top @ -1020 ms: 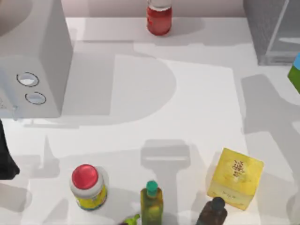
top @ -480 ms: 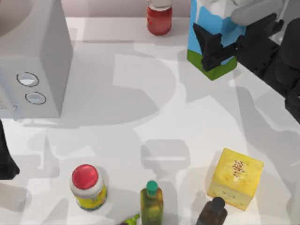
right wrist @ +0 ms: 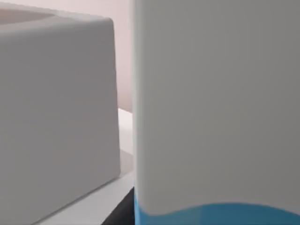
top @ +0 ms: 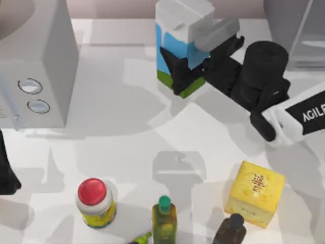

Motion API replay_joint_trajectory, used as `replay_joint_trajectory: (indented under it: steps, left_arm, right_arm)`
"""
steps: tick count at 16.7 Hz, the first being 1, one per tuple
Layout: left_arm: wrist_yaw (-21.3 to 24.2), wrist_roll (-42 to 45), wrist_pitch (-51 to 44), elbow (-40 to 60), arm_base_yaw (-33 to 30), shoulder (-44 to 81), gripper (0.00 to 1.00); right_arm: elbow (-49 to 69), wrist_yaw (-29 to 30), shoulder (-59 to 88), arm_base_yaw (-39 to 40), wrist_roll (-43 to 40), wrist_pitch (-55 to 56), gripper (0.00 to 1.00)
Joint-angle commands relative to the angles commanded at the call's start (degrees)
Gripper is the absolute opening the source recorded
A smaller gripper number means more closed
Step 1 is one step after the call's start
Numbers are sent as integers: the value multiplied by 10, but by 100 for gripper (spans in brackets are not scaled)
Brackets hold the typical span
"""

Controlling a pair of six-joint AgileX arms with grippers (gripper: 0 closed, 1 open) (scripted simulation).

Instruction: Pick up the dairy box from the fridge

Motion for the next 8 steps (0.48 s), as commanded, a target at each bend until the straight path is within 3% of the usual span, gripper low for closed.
replay_joint_trajectory:
  steps: [8]
  left_arm:
    - [0,0,0,0,0,0,100]
  right_arm:
    - [10,1,14,0,0,1,0]
